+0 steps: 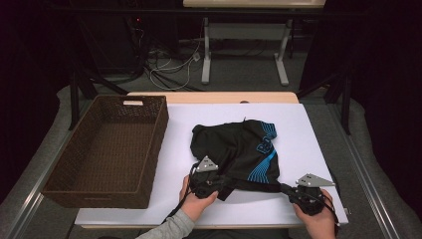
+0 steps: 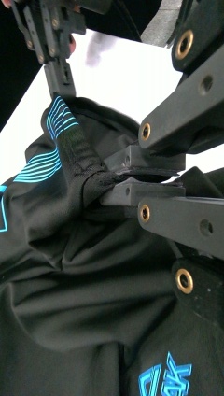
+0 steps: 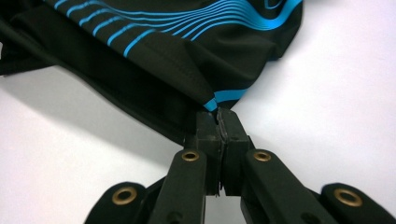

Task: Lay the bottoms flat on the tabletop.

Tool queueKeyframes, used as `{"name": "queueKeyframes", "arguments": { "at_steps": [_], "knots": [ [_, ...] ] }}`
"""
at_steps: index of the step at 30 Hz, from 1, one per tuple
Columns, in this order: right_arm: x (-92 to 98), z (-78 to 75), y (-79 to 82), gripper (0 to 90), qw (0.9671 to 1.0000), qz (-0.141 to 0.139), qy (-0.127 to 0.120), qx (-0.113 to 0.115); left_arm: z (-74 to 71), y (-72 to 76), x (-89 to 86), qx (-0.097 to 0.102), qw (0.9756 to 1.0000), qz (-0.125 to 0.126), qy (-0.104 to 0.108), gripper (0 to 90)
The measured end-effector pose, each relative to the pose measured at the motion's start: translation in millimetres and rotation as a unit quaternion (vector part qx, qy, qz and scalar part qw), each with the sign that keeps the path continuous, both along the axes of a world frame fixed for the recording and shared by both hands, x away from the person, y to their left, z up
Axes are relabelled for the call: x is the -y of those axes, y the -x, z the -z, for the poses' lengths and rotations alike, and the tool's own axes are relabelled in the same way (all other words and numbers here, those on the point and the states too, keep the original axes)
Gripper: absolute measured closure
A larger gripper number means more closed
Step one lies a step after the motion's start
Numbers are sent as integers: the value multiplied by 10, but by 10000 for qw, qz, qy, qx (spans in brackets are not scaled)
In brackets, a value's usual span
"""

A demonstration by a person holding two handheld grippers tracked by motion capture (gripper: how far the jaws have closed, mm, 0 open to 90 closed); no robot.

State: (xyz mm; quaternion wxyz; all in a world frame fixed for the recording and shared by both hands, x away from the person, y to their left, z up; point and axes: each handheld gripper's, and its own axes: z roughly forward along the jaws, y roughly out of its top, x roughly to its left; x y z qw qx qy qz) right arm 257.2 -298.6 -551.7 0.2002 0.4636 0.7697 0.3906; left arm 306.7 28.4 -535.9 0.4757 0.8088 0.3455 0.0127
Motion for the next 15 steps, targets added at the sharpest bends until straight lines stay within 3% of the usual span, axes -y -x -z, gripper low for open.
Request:
{"name": "queueKeyframes", "arguments": {
  "at_steps": [2, 9, 15],
  "knots": [
    [21, -39, 45, 892, 10000, 46, 27, 34, 12, 33, 23, 0, 10000, 62, -24, 867],
    [93, -190, 213, 893, 9975, 192, 498, 457, 37, 154, 144, -62, 9995, 317, -14, 867],
    [208, -280, 293, 893, 9961, 457, 414, 627, 66, 254, 256, -69, 9983, 585, -33, 867]
  ]
}}
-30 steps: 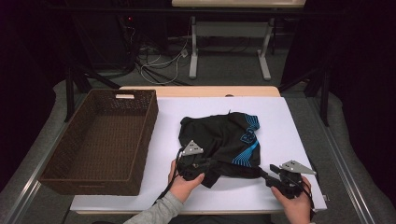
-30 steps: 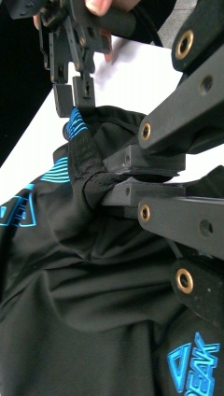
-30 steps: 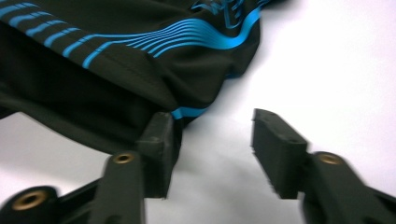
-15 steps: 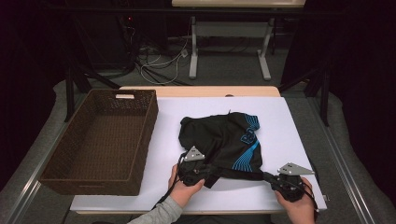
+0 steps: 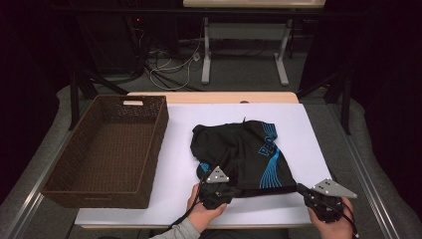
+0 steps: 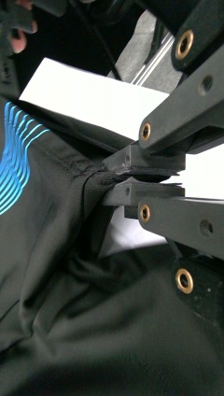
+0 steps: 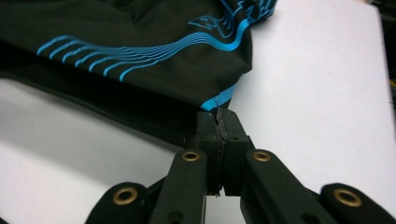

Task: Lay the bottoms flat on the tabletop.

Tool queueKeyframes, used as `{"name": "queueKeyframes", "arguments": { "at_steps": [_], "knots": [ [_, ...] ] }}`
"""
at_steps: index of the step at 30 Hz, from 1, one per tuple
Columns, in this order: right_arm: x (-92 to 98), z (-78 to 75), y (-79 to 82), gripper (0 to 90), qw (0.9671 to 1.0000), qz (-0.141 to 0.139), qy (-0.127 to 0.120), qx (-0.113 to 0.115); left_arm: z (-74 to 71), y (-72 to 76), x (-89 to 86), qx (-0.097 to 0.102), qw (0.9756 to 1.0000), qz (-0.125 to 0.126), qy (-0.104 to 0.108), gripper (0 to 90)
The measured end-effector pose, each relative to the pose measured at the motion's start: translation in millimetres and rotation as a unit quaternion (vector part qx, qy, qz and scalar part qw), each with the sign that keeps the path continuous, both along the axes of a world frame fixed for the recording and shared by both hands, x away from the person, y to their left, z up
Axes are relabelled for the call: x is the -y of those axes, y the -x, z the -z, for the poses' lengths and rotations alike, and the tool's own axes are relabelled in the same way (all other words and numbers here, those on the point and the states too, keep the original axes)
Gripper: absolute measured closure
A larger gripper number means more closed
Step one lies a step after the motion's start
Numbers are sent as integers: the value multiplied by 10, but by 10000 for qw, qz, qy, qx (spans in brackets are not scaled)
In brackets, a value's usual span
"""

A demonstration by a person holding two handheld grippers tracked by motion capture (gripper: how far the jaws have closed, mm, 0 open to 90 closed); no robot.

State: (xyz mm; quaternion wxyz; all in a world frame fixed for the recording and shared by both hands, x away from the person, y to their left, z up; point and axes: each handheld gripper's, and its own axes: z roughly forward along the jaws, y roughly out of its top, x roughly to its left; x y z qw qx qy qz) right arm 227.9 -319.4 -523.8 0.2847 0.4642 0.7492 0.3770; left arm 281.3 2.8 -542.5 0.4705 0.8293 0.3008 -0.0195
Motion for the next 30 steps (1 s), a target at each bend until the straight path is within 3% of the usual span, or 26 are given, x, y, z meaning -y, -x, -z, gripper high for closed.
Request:
{"name": "queueKeyframes", "arguments": {
  "at_steps": [7, 11, 12, 14, 18, 20, 25, 30],
  "knots": [
    [69, -108, 92, 893, 9997, 53, 118, 212, 10, 110, 82, -13, 9999, 132, 2, 867],
    [62, -41, 150, 893, 9997, -45, 242, 69, 55, 172, 70, -60, 9998, 177, -86, 866],
    [56, -20, 180, 893, 9994, -77, 316, -72, 61, 178, 63, -29, 9997, 190, -118, 866],
    [51, 30, 209, 893, 9994, -118, 319, -88, 77, 200, 42, -63, 9997, 198, -153, 864],
    [18, 133, 291, 893, 9984, -259, 333, -384, 142, 227, 16, -95, 9993, 201, -300, 859],
    [-8, 183, 314, 894, 9971, -353, 495, -455, 177, 233, 2, -156, 9991, 205, -334, 851],
    [-82, 240, 331, 893, 9949, -589, 513, -641, 235, 244, -21, -231, 9989, 170, -383, 829],
    [-157, 260, 334, 894, 9934, -782, 423, -724, 235, 244, -32, -184, 9988, 171, -431, 820]
  ]
}}
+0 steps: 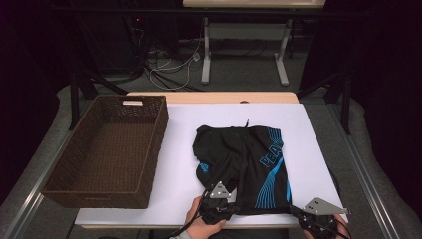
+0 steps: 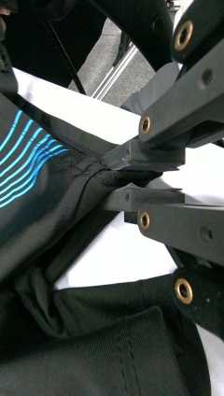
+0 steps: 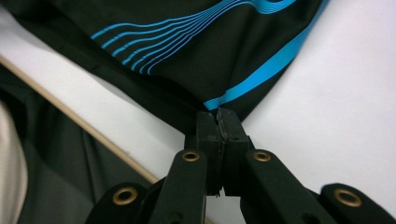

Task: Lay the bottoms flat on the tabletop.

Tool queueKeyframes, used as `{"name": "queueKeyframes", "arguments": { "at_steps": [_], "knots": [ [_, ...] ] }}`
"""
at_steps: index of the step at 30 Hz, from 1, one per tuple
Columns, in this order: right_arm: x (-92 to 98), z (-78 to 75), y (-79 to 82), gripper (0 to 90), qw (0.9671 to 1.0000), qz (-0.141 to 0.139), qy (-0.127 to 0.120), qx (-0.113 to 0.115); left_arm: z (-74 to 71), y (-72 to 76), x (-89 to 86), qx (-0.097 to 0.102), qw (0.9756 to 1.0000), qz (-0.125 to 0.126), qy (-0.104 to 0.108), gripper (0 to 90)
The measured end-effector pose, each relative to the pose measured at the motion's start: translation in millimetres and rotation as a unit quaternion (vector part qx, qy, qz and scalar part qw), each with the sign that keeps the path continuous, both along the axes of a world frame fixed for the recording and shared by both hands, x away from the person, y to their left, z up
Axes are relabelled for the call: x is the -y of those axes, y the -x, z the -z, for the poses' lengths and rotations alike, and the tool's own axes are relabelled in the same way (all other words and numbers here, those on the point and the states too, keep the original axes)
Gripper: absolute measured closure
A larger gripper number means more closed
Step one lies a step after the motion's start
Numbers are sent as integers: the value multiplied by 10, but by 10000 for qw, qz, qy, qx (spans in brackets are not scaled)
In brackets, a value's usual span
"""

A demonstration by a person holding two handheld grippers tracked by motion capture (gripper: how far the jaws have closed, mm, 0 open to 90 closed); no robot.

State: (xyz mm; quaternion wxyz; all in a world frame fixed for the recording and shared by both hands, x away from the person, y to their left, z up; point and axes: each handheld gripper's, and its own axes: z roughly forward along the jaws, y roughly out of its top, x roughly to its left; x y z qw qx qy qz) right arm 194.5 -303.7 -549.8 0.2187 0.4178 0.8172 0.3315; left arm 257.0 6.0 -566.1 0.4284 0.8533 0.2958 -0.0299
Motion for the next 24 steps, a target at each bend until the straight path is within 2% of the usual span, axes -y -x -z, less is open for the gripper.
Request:
{"name": "queueKeyframes", "arguments": {
  "at_steps": [2, 5, 12, 16, 19, 24],
  "knots": [
    [-28, 17, 0, 893, 10000, -74, 20, -38, -2, -2, -17, 5, 10000, -19, -16, 821],
    [-48, 23, -3, 893, 9998, -156, -95, -77, -5, -2, -51, 0, 10000, -73, 5, 820],
    [-60, 28, -4, 888, 9998, -156, 10, -87, -40, 8, -112, -45, 9999, -123, 49, 756],
    [-26, -19, 12, 791, 9999, -90, -60, 32, -88, 19, -165, -12, 9997, -193, 155, 669],
    [-8, -59, 25, 695, 9995, -15, -276, 172, -130, 20, -226, 35, 9993, -319, 217, 623],
    [-10, -101, 11, 625, 9979, 88, -525, 369, -172, -9, -330, 108, 9984, -487, 277, 555]
  ]
}}
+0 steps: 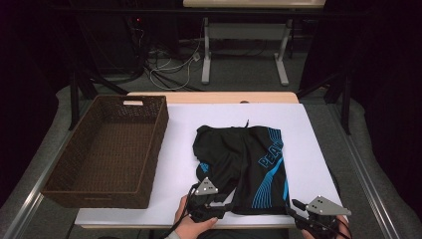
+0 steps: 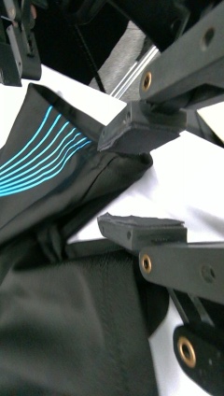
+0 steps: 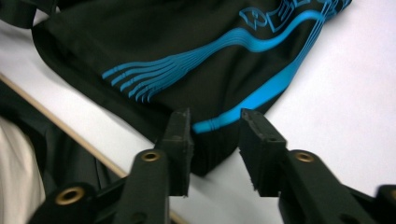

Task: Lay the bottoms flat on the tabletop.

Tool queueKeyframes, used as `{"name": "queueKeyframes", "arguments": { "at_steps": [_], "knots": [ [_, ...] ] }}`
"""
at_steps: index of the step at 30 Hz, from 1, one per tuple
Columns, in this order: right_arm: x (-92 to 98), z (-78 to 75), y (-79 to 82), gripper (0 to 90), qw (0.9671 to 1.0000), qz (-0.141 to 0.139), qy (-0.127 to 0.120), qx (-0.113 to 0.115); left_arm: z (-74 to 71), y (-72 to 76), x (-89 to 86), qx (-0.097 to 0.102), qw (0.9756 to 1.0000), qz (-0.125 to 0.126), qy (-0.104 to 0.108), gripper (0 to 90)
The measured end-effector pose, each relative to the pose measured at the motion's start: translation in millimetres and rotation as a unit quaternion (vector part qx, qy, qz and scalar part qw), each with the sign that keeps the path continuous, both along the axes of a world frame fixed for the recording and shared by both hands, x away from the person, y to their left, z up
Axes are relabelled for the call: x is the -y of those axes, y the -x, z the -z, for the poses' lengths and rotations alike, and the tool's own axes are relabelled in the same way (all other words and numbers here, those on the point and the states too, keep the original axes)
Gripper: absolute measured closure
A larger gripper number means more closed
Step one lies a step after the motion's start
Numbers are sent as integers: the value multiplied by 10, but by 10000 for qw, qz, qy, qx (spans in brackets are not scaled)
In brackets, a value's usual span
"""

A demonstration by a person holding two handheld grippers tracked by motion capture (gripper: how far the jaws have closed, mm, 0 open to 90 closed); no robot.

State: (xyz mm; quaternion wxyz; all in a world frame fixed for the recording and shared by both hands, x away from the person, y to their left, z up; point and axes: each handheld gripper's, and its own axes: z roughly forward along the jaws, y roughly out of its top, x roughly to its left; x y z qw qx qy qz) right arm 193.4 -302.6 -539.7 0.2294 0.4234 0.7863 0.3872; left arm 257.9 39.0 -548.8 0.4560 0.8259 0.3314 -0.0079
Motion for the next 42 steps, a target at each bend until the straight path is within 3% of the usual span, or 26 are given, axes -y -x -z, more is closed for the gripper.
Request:
{"name": "queueKeyframes", "arguments": {
  "at_steps": [9, 18, 26, 36, 38, 42],
  "knots": [
    [-194, -121, -153, 545, 9989, -324, -14, 337, -96, -33, -142, 192, 9995, -213, 150, 465],
    [-646, -241, -365, 492, 9947, -888, -232, 467, -202, -16, -348, 428, 9979, -468, 109, 425],
    [-1059, -206, -531, 463, 9904, -1291, -185, 456, -228, -82, -579, 666, 9946, -792, 51, 377],
    [-1501, -63, -643, 531, 9858, -1672, -21, 119, -186, -172, -726, 925, 9899, -1068, -63, 366],
    [-1559, -35, -652, 546, 9854, -1699, 37, -3, -180, -183, -748, 849, 9907, -1064, -41, 366],
    [-1655, 33, -684, 559, 9844, -1749, 147, -162, -155, -195, -782, 817, 9898, -1163, -86, 343]
  ]
}}
